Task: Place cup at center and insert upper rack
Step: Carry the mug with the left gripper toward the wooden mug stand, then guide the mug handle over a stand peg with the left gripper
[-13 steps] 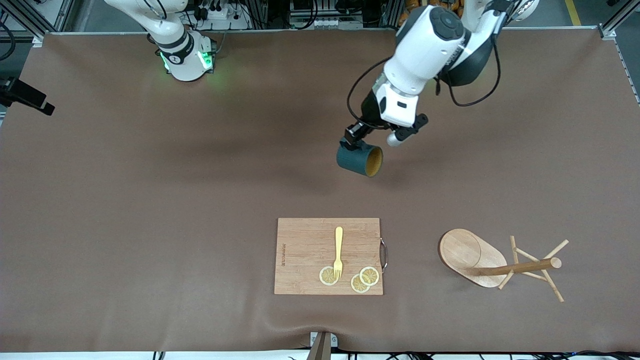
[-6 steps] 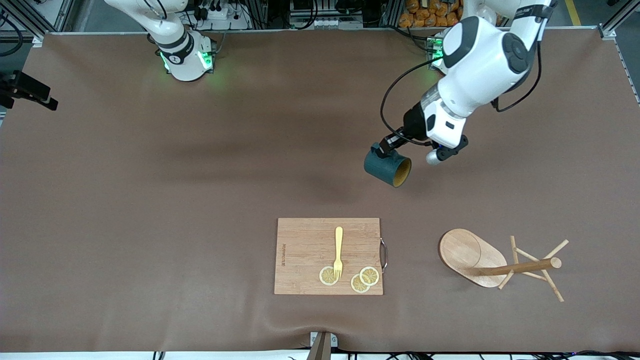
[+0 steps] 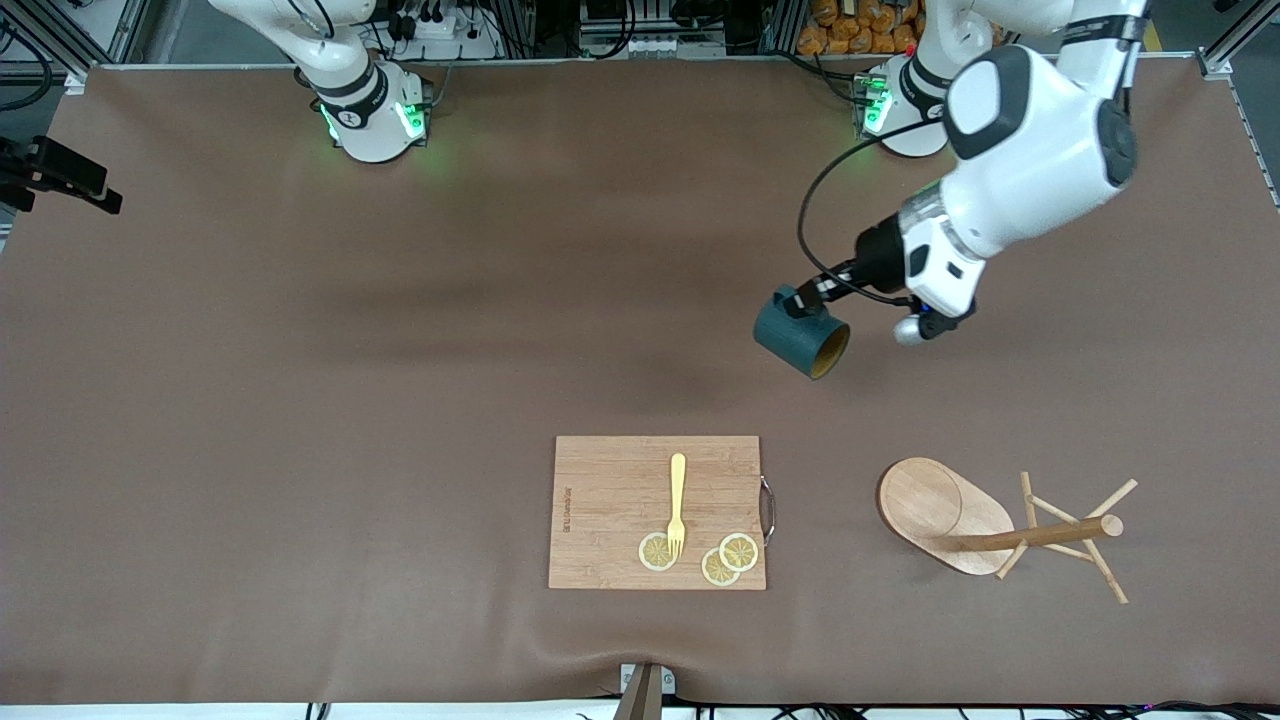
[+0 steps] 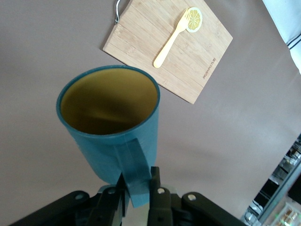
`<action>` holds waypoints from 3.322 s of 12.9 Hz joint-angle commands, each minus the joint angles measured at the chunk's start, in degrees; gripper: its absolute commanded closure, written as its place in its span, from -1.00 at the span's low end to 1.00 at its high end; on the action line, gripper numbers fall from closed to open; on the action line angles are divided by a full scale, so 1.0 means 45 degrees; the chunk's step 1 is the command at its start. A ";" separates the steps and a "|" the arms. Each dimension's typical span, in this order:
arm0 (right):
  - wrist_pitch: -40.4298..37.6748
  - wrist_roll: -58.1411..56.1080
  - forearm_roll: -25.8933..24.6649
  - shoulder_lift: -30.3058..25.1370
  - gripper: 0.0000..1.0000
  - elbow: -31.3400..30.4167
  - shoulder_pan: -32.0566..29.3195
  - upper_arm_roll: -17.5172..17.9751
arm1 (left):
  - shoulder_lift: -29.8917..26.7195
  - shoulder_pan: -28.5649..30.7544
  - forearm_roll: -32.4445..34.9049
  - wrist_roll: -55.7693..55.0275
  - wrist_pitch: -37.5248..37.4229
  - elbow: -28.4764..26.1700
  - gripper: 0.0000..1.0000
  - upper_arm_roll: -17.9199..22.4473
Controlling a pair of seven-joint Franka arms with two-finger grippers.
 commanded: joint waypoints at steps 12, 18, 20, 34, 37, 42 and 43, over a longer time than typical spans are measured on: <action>-0.0404 -0.1223 -0.0058 0.0958 -1.00 0.1229 0.0197 -0.0060 | 0.2079 0.3684 -0.6085 0.4715 -0.3035 0.1939 1.00 -0.0091; -0.0307 0.0060 0.0059 0.0919 -1.00 0.1287 0.0060 -0.0080 | 0.3583 0.5891 -0.7416 0.5480 -0.5419 0.3501 1.00 -0.0111; -0.0268 0.0300 0.0059 0.0919 -1.00 0.1287 0.0119 -0.0060 | 0.4111 0.6361 -0.7884 0.5734 -0.5870 0.3854 1.00 -0.0111; -0.0326 0.0281 -0.0058 0.0919 -1.00 0.1287 0.0197 -0.0021 | 0.6299 0.8316 -1.1869 0.7782 -0.8369 0.4109 1.00 -0.0150; -0.0326 0.0300 -0.0038 0.0919 -1.00 0.1287 0.0197 -0.0021 | 0.6983 0.8725 -1.2533 0.8390 -0.8955 0.4206 1.00 -0.0189; -0.0326 0.0300 -0.0038 0.0919 -1.00 0.1287 0.0197 -0.0021 | 0.7824 0.9214 -1.3374 0.9270 -0.9796 0.4460 1.00 -0.0208; -0.0326 0.0300 -0.0038 0.0919 -1.00 0.1287 0.0197 -0.0021 | 0.7941 0.9330 -1.3491 0.9425 -0.9913 0.4480 1.00 -0.0247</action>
